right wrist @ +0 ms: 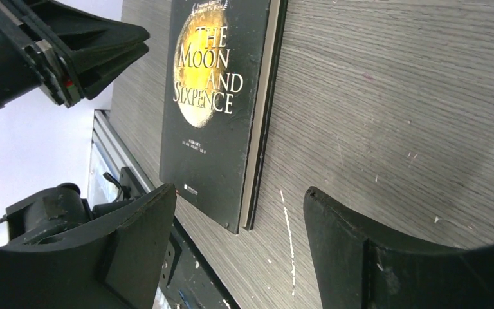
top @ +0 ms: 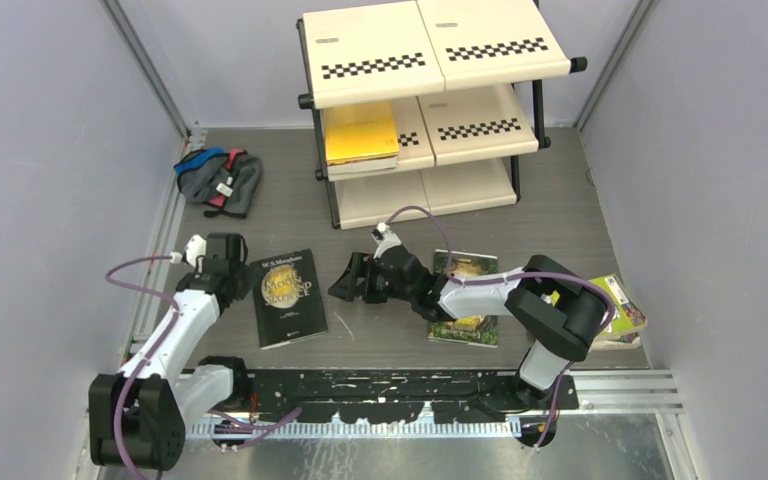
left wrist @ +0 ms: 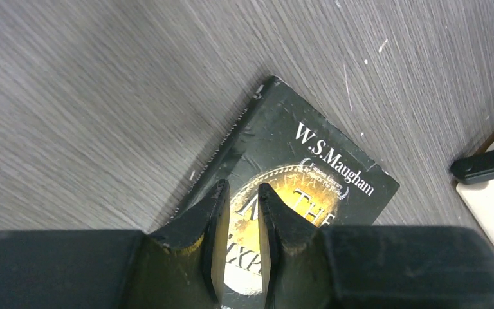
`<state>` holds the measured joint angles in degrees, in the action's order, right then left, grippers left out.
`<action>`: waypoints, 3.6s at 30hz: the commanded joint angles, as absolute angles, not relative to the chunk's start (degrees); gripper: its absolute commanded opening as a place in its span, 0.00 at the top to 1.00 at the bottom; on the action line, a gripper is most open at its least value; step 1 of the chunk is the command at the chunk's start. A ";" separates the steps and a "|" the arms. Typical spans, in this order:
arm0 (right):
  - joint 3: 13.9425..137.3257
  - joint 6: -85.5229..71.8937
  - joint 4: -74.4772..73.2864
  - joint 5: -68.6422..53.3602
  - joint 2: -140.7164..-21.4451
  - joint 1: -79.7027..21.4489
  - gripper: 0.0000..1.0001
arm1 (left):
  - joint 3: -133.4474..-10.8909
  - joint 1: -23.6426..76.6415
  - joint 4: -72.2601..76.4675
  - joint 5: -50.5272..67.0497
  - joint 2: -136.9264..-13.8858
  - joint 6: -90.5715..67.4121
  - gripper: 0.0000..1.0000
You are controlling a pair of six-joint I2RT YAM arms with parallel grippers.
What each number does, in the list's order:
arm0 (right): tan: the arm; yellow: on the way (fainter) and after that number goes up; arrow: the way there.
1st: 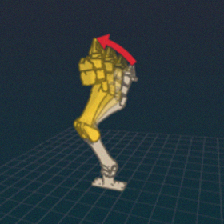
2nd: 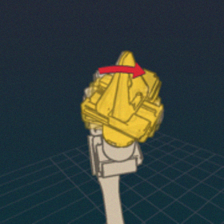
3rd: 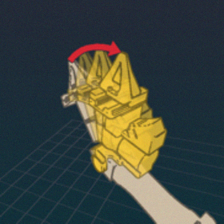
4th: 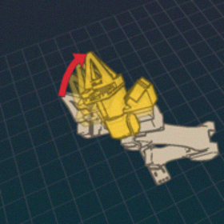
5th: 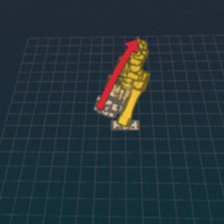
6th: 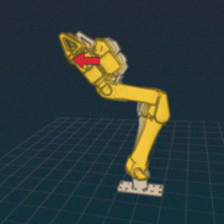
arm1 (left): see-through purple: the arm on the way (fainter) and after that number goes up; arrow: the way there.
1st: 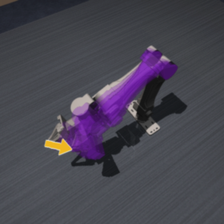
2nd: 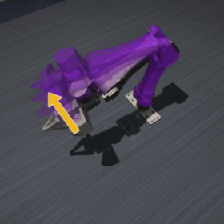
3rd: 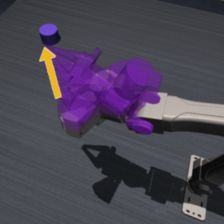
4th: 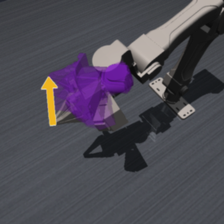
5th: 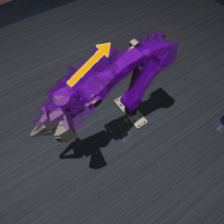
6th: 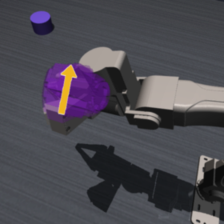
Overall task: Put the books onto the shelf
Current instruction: Pick up the book from the center of the board.
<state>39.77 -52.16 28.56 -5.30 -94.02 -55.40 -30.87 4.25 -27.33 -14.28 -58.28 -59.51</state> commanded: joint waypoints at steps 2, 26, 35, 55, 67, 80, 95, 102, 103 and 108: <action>43.95 -51.25 28.21 -5.44 -95.69 -55.13 0.22 | -29.13 3.24 -28.24 -20.24 -54.49 -63.61 0.77; 54.61 -51.61 18.91 -3.83 -107.90 -53.65 0.22 | -19.26 2.11 -18.31 -15.01 -57.73 -69.70 0.78; 54.15 -52.74 17.87 -4.56 -109.07 -53.74 0.22 | -16.52 2.20 -14.29 -7.85 -59.41 -69.10 0.85; 47.86 -62.75 26.69 -2.75 -115.52 -60.85 0.23 | -12.02 9.47 -19.21 -5.71 -48.33 -68.66 0.87; 40.93 -68.75 52.37 -7.79 -118.01 -60.90 0.26 | -9.76 10.69 -20.11 -0.46 -43.66 -67.07 0.87; 36.94 -69.76 63.25 -10.09 -115.32 -60.87 0.28 | -12.19 19.35 -16.91 0.43 -44.13 -69.52 0.87; 32.23 -69.58 65.93 -10.25 -106.98 -58.12 0.28 | -18.28 34.96 -11.11 -7.03 -52.80 -72.73 0.87; 31.37 -69.62 66.49 -11.32 -104.74 -55.31 0.28 | -20.90 39.56 -9.64 -9.19 -56.86 -72.60 0.87; 31.38 -69.61 66.52 -11.48 -104.57 -54.91 0.28 | -20.94 39.89 -9.33 -9.22 -57.27 -72.60 0.87; 31.46 -69.46 66.40 -12.07 -104.08 -52.58 0.28 | -21.56 41.53 -7.20 -8.93 -59.36 -72.22 0.87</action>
<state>28.93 -68.03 58.96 -9.06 -106.41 -52.73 -19.46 36.21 -16.84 -30.87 -57.43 -69.06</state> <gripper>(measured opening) 0.720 0.127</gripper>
